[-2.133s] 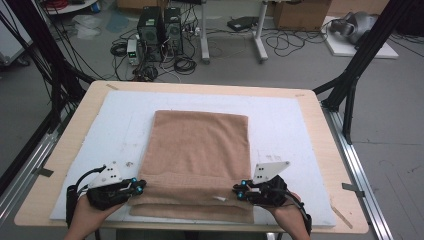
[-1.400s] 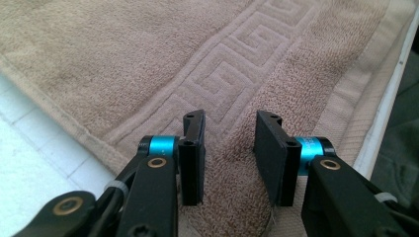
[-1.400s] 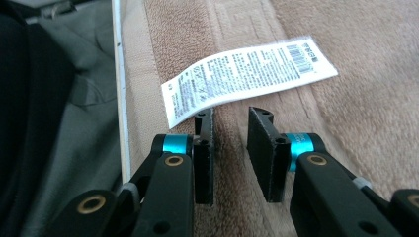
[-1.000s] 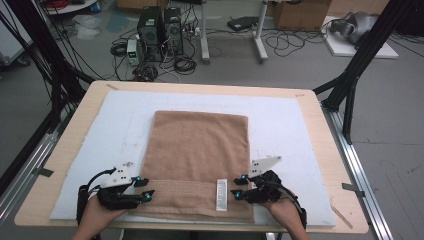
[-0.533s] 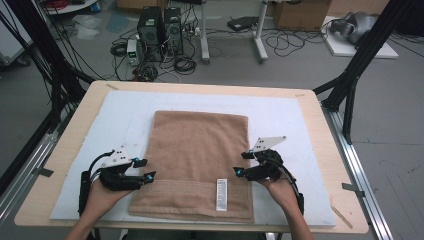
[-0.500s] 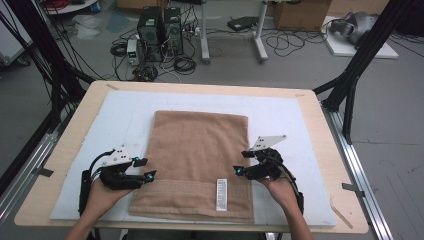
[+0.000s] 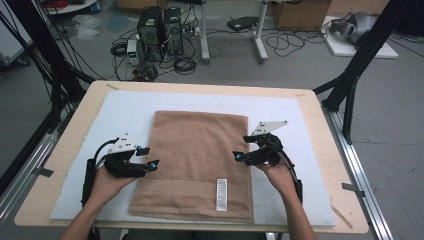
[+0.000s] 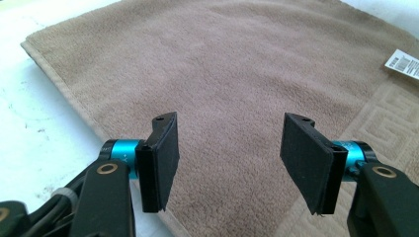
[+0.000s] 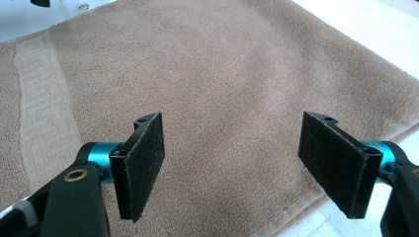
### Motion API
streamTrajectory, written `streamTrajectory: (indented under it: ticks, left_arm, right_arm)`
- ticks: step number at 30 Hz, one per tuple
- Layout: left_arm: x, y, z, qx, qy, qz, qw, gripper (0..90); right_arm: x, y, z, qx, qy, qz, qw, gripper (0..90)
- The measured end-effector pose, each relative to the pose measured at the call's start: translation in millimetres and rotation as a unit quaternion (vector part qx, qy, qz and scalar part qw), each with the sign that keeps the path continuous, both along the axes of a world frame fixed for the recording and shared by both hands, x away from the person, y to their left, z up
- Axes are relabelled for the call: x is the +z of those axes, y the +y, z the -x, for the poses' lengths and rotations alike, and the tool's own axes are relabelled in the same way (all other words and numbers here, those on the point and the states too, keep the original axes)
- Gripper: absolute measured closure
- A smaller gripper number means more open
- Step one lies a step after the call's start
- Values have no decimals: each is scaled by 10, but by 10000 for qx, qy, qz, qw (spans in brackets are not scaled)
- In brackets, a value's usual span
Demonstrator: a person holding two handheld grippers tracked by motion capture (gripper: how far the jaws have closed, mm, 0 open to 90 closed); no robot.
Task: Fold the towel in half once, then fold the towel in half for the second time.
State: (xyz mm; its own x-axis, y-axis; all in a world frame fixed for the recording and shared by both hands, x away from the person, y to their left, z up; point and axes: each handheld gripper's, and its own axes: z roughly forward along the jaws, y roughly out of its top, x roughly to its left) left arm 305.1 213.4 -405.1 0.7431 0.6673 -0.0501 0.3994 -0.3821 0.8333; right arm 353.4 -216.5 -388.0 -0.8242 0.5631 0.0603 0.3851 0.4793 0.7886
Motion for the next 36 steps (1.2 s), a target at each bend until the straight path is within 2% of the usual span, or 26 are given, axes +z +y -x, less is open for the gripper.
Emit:
streamTrajectory:
  ticks: [5, 9, 13, 15, 17, 20, 25, 31, 36]
  left_arm:
    - [-10, 19, -45, 53, 45, -5, 10000, 400]
    - [3, 29, -64, 43, 52, 1, 10000, 400]
    - [23, 24, -82, 47, 31, -6, 10000, 401]
    - [20, 28, -103, 66, 60, -22, 10000, 400]
    - [22, 22, -124, 54, 101, -66, 9999, 401]
    - [52, 14, -145, 39, 56, -57, 10000, 400]
    - [65, 14, -183, 23, 85, -67, 9999, 400]
    - [88, 32, -264, 76, 58, 29, 10000, 400]
    - [94, 81, -325, 188, 133, 55, 9997, 399]
  right_arm:
    - [34, 15, -22, 23, -79, 7, 10000, 251]
    - [13, 17, -41, 27, 8, 27, 10000, 251]
    - [10, 28, -45, 48, -16, 41, 10000, 251]
    - [12, 33, -46, 86, 15, -27, 10000, 251]
    - [38, 54, -28, 138, -46, 3, 9999, 251]
    - [82, 68, -29, 166, -108, 34, 9998, 250]
    - [115, 42, -73, 137, -66, 43, 9999, 244]
    - [182, 37, -122, 91, -144, 50, 9998, 241]
    - [242, 53, -192, 88, -153, 141, 9997, 240]
